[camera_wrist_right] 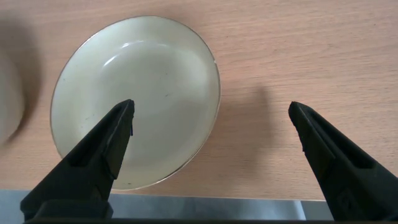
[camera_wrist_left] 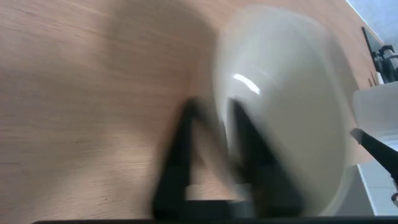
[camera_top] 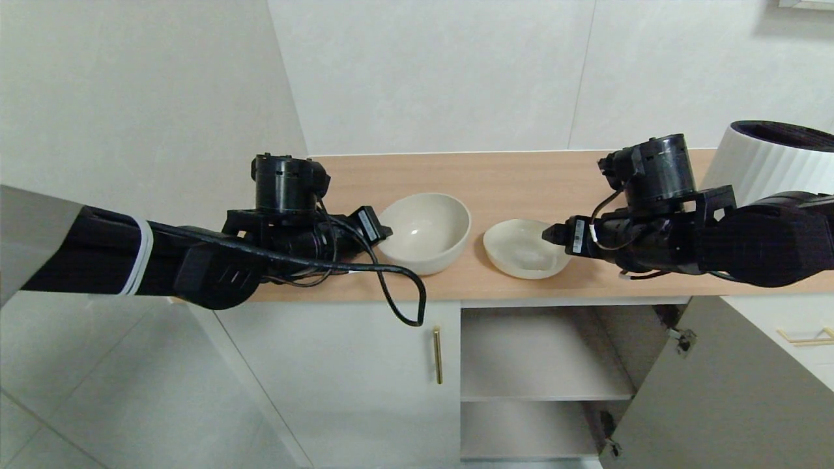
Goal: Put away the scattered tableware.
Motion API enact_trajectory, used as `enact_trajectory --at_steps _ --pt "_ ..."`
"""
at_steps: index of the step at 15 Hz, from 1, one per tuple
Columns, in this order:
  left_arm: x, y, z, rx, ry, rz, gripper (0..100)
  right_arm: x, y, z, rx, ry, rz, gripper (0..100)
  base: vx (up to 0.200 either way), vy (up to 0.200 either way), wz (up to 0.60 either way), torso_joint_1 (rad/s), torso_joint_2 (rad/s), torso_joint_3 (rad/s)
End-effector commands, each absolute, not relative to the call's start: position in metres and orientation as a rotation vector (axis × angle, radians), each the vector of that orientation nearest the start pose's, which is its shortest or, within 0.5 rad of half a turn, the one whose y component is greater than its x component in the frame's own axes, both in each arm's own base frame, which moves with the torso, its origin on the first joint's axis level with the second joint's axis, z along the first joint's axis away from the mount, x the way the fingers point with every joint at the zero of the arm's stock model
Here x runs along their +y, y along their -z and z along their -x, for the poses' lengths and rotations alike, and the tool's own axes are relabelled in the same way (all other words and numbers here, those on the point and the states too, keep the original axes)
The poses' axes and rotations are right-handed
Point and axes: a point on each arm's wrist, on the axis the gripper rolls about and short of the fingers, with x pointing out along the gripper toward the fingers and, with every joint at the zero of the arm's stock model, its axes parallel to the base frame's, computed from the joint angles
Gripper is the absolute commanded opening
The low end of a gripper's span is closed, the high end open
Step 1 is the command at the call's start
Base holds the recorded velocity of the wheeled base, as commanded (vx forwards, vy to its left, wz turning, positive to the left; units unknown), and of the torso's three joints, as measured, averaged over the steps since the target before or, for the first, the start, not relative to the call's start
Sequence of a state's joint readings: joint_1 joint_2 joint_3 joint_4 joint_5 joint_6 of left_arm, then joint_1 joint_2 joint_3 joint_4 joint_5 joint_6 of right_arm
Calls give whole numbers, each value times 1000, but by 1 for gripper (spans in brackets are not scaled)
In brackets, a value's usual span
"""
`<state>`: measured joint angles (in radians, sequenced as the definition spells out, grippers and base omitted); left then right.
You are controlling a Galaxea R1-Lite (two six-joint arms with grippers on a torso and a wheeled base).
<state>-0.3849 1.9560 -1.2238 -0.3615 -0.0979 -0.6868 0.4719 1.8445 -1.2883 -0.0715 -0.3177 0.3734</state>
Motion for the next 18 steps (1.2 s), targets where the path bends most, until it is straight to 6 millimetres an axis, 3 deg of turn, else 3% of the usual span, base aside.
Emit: enact_trajectory --at_steps 1,4,10,16,17,18 --pt "-147 -183 -358 510 333 614 0 157 -215 -323 464 -67 -181 100 0 0 0 0 0 0" --pt "-146 -187 -356 501 337 617 0 158 -213 -325 462 -51 -176 100 0 0 0 0 0 0" --pt "-144 -199 -349 474 347 623 0 164 -191 -342 477 57 -127 100 0 0 0 0 0 0" --pt "-143 -200 -348 473 346 626 0 167 -188 -346 480 57 -126 100 0 0 0 0 0 0" --pt "-143 -200 -348 473 346 626 0 167 -188 -346 481 57 -127 0 0 0 0 0 0 0" --pt "-143 -201 -348 472 348 626 0 167 -187 -346 483 58 -126 0 0 0 0 0 0 0"
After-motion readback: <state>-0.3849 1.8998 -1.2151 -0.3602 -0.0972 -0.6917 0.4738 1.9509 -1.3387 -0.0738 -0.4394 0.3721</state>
